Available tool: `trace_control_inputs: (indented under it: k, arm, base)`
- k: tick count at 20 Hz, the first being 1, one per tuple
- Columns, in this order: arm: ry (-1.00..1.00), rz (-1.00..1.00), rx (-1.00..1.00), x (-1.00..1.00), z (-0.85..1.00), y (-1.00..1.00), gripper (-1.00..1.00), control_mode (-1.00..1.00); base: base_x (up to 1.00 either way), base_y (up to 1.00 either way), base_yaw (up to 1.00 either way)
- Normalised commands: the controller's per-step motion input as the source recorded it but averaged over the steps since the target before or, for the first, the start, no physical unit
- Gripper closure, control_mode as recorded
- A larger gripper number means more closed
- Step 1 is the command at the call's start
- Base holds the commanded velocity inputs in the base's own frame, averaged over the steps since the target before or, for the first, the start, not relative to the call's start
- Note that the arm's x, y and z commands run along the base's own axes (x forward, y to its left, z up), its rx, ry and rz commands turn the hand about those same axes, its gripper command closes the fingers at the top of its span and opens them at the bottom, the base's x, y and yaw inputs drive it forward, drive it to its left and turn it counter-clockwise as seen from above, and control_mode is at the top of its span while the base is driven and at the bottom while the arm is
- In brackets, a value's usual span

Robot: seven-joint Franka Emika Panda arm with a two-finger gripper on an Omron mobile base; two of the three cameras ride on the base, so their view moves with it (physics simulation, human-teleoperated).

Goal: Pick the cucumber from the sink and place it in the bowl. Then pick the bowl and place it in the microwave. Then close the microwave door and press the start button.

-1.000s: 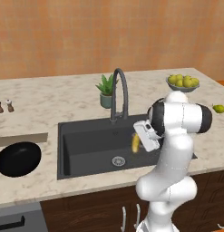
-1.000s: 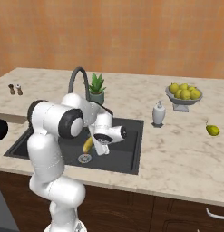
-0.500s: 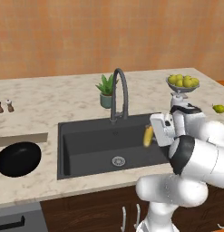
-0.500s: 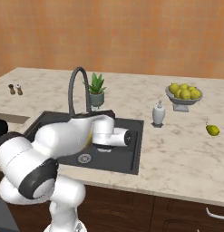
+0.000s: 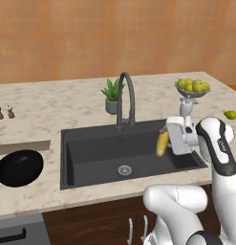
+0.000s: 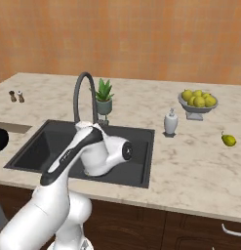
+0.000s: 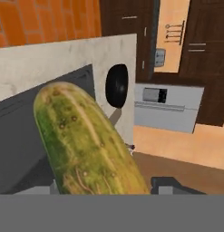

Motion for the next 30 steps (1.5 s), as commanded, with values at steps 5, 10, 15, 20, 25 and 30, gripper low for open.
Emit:
trace_control_inputs:
  k: [5,10,15,20,25,30]
  arm:
    - [0.27,-0.08,-0.07,-0.58,0.69,0.89,1.0,-1.0]
    - [0.28,-0.31,-0.06,-0.41,0.29,0.86,1.0,-1.0]
    - [0.3,-0.31,-0.03,-0.09,0.17,0.89,1.0,-1.0]
    - [0.2,-0.36,0.04,-0.02,0.0,0.69,1.0,-1.0]
    - [0.36,-0.2,0.1,0.0,0.08,0.6,1.0,-1.0]
    - [0.24,-0.01,0.07,0.0,0.22,0.22,1.0,-1.0]
  base:
    - [0.0,0.0,0.0]
    - [0.0,0.0,0.0]
    - [0.0,0.0,0.0]
    - [0.0,0.0,0.0]
    - [0.0,0.0,0.0]
    - [0.0,0.0,0.0]
